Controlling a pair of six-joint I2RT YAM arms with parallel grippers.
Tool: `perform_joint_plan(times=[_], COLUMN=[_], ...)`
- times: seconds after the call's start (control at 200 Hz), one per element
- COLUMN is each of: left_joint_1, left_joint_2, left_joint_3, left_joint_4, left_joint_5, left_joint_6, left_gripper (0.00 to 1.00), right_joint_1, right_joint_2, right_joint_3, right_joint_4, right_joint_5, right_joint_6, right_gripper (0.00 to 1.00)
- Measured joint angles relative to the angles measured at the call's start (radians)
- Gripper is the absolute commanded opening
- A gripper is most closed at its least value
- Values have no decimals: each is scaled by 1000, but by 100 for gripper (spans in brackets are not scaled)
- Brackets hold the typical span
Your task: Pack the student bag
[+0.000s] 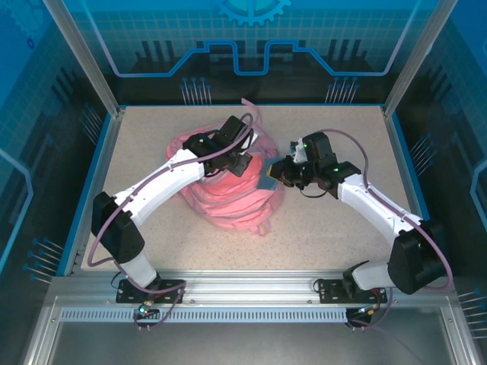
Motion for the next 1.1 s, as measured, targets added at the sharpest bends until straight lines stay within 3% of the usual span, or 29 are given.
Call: perform_joint_plan(times=[0.285,0.44,0.505,0.675,0.88,1.101], left_joint_1=[0,0,4,25,51,51], left_joint_2=[40,72,74,74,74,74], left_joint_3=[101,138,138,142,142,142], left_joint_4=[-5,-20,-27,-29,-22,-23], left_joint_5=[54,69,75,106,159,189], left_joint_6=[-91,-127,-136,-161,-190,-209], left_gripper=[7,7,7,8,8,8], right_joint_1=[52,66,71,77,74,83], right_joint_2=[134,254,270,245,158,229], right_joint_3=[33,109,129,139,103,140], right_joint_4=[135,171,175,132,53,18], right_joint_5=[0,5,6,35,72,76], right_joint_6=[137,206,213,192,164,155], right_gripper=[18,46,51,47,31,23])
